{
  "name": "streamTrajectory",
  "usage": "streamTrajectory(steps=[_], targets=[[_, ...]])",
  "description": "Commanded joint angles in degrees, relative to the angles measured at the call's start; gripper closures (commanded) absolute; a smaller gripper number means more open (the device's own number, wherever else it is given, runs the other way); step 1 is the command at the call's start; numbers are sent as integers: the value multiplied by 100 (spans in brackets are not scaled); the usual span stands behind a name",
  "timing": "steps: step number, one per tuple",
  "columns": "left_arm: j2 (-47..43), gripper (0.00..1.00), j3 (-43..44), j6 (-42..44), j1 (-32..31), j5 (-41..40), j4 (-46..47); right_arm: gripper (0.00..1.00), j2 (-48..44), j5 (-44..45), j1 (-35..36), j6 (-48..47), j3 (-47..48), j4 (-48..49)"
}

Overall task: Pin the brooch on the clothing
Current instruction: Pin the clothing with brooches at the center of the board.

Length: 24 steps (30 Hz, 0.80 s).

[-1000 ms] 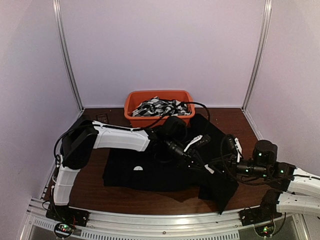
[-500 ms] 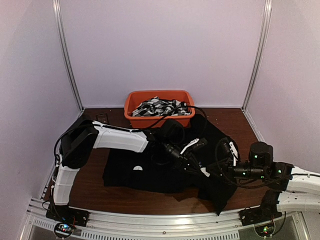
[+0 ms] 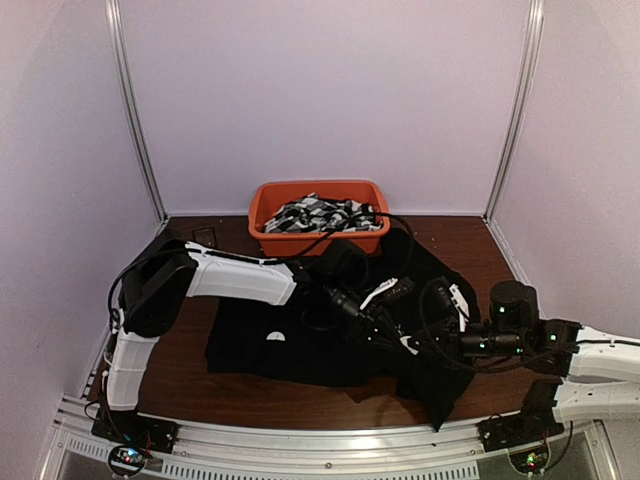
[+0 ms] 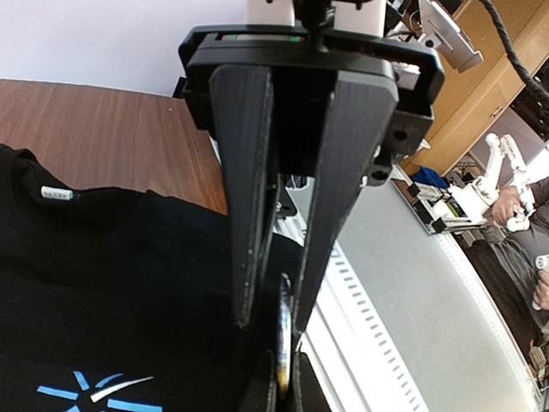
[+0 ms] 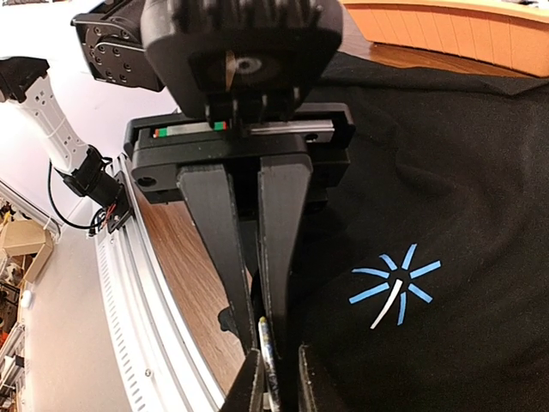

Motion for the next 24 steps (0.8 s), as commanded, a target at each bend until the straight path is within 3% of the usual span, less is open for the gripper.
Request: streamTrajectory(steps=[1, 11, 15, 19, 24], targets=[[-270, 100, -50, 218, 7, 206, -151, 86, -69, 36, 21, 31, 210, -130], [-248, 100, -13, 222, -7, 213, -245, 92, 536, -108, 22, -20, 428, -379], [-249, 100, -15, 375, -6, 210, -242, 92, 545, -137, 26, -25, 414, -376], [-249, 100, -15, 387, -7, 202, -253, 100, 500, -117, 18, -20, 416, -396], [-248, 100, 1, 356, -8, 127, -256, 100, 561, -189, 18, -24, 429, -412]])
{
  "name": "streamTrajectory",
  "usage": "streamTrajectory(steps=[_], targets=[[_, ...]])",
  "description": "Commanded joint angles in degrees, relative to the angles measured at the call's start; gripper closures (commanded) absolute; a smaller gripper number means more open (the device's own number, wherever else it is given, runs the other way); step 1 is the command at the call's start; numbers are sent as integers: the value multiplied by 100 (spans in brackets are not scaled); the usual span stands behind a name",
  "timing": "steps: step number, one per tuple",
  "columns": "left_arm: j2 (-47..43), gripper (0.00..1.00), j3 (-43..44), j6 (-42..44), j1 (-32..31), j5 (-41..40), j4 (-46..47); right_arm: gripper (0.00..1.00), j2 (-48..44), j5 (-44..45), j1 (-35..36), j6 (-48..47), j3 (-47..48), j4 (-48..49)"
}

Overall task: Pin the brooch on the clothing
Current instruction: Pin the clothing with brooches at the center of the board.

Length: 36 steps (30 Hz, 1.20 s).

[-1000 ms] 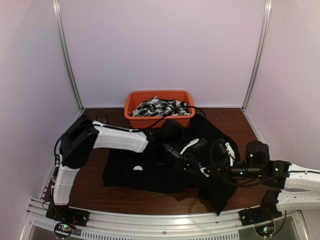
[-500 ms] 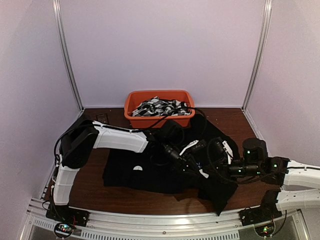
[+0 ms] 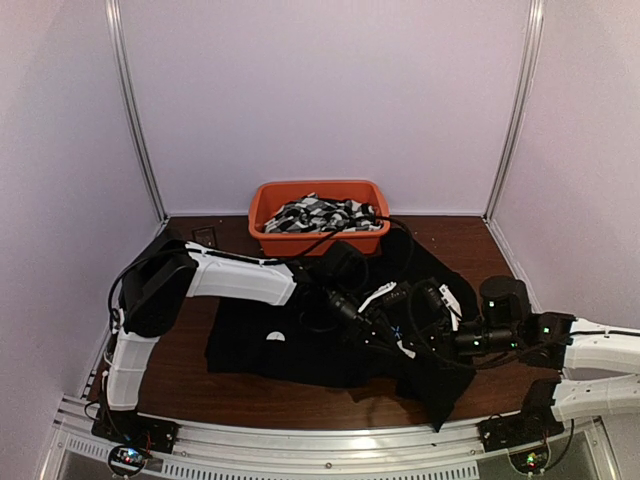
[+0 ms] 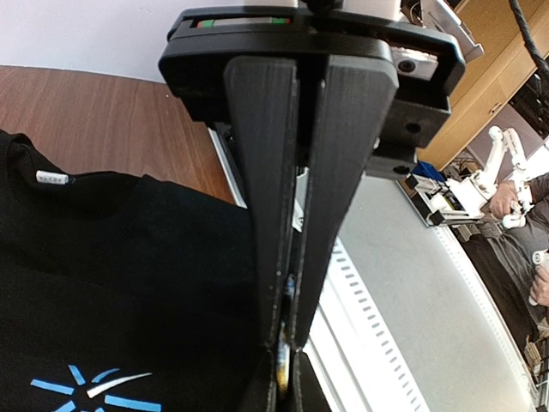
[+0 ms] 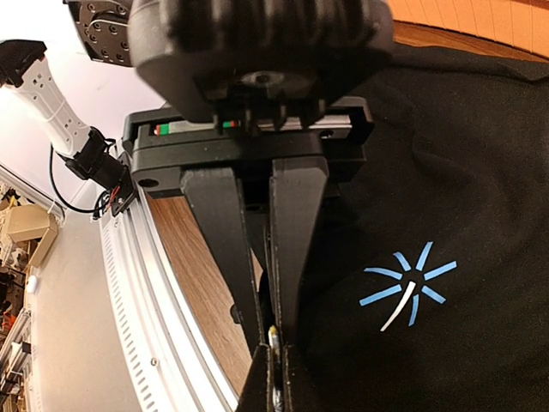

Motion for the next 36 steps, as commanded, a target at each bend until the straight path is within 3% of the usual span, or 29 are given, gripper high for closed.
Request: streamTrajectory(steps=[1, 3, 5, 8, 10, 24, 36], targets=[[-248, 100, 18, 126, -8, 90, 56, 100, 47, 51, 11, 35, 123, -241], [-255, 99, 27, 125, -7, 32, 35, 100, 4, 72, 8, 31, 126, -246], [-257, 85, 31, 117, -5, -55, -3, 100, -41, 174, 9, 41, 146, -309], [-286, 73, -15, 134, -3, -93, 18, 100, -85, 412, 14, 114, 236, -490], [-307, 71, -38, 140, -7, -167, 15, 100, -78, 484, 7, 230, 310, -534], [-359, 72, -97, -238, -67, -389, 604, 100, 52, 321, 10, 849, 286, -19], [-336, 73, -82, -10, -148, -174, 302, 100, 124, 120, 7, 1067, 310, 278]])
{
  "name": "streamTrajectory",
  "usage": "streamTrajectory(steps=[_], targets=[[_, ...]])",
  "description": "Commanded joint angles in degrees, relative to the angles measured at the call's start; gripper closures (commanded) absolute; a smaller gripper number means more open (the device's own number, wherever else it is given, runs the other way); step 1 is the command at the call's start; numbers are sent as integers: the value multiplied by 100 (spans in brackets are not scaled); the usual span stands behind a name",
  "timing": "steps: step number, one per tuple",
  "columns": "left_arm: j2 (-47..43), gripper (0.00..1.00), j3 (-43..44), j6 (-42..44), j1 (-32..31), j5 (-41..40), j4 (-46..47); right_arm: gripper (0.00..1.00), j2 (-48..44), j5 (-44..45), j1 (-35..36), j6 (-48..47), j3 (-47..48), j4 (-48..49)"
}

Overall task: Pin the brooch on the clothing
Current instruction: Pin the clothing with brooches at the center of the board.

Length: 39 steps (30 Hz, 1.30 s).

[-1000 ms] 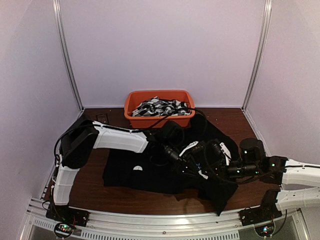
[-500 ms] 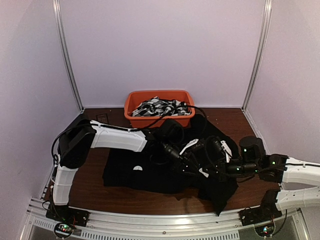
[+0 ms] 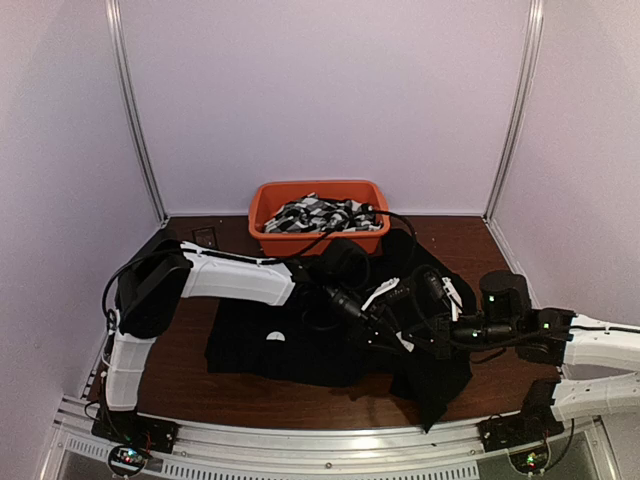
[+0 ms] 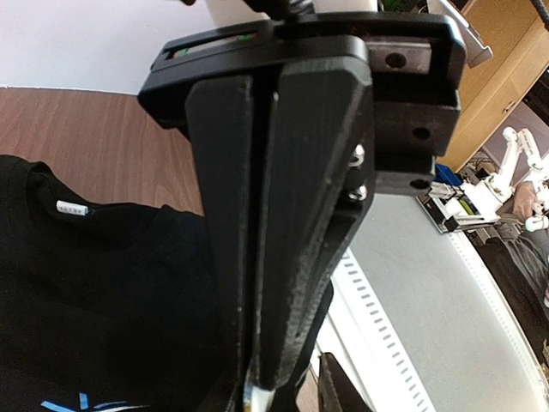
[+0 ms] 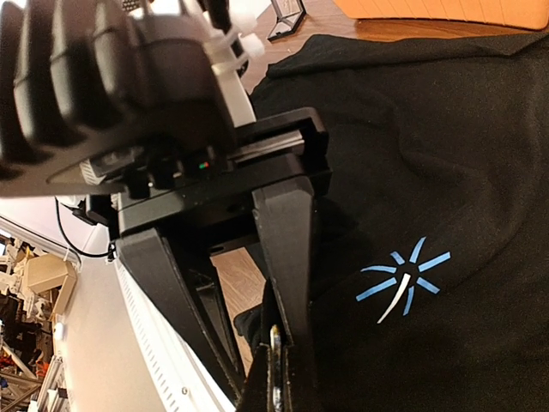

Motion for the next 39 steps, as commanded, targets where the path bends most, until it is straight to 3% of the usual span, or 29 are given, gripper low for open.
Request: streamTrajectory(steps=[1, 18, 27, 39], targets=[[-187, 73, -45, 185, -68, 154, 4, 100, 35, -80, 7, 93, 113, 240], [-302, 74, -248, 513, -37, 414, 73, 100, -110, -82, -63, -128, 101, -109], [-300, 83, -407, 250, -34, 460, 537, 100, -70, -128, -81, -136, 83, -62], [-354, 83, -776, -390, 5, 833, 1545, 100, -157, -111, -126, -133, -57, -61]])
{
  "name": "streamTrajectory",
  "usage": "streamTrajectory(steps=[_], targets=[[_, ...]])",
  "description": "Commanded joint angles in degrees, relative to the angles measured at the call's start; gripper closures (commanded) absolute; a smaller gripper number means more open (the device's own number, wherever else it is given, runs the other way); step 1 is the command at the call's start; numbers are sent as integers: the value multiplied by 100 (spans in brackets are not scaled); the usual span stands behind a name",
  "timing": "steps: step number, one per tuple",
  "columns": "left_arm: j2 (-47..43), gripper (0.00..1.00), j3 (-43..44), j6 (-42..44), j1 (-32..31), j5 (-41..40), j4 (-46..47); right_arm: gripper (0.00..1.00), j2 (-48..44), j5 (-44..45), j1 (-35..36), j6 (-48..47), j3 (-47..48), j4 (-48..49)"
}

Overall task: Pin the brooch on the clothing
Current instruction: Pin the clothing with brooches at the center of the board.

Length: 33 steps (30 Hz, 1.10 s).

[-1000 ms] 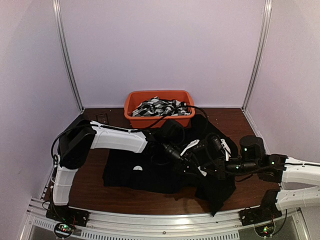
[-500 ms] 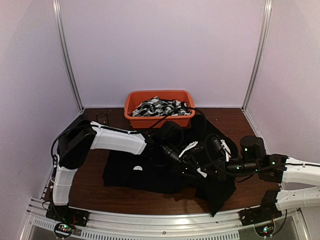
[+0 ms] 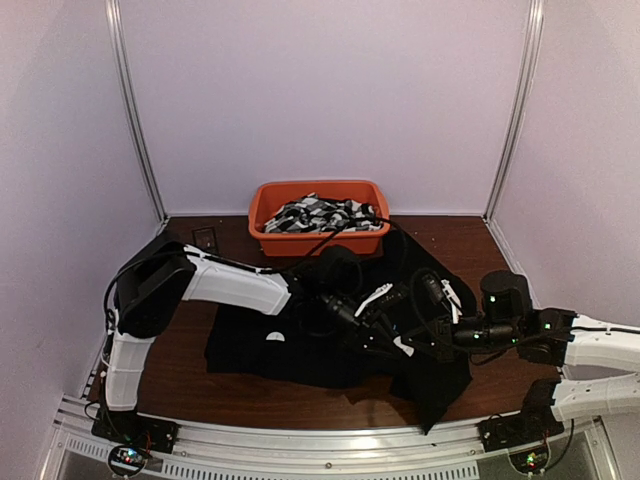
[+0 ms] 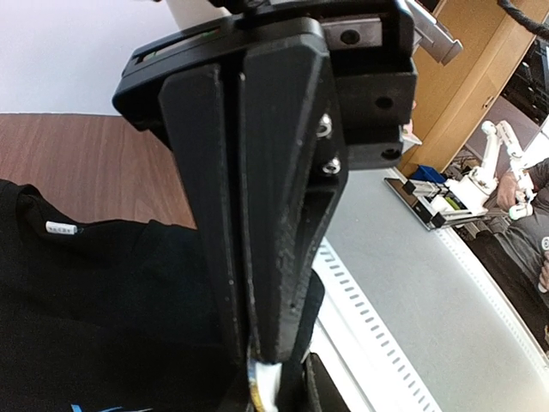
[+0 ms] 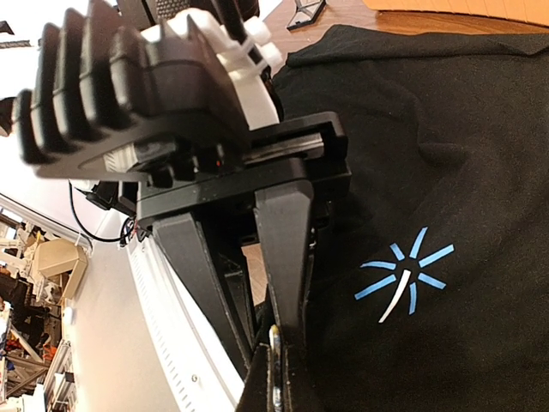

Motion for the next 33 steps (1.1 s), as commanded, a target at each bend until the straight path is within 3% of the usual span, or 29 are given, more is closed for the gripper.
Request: streamTrajectory(steps=[1, 12, 23, 33], targets=[[-313, 83, -189, -286, -1, 433, 489, 100, -104, 195, -110, -58, -63, 12], [-306, 78, -389, -901, -8, 470, 1348, 100, 11, 159, -121, -48, -57, 121], [-169, 84, -599, -1772, -8, 477, 2473, 100, 10, 139, -125, -31, -91, 151], [-39, 83, -808, -2731, 17, 612, 3712, 100, -17, 150, -128, -22, -143, 184]])
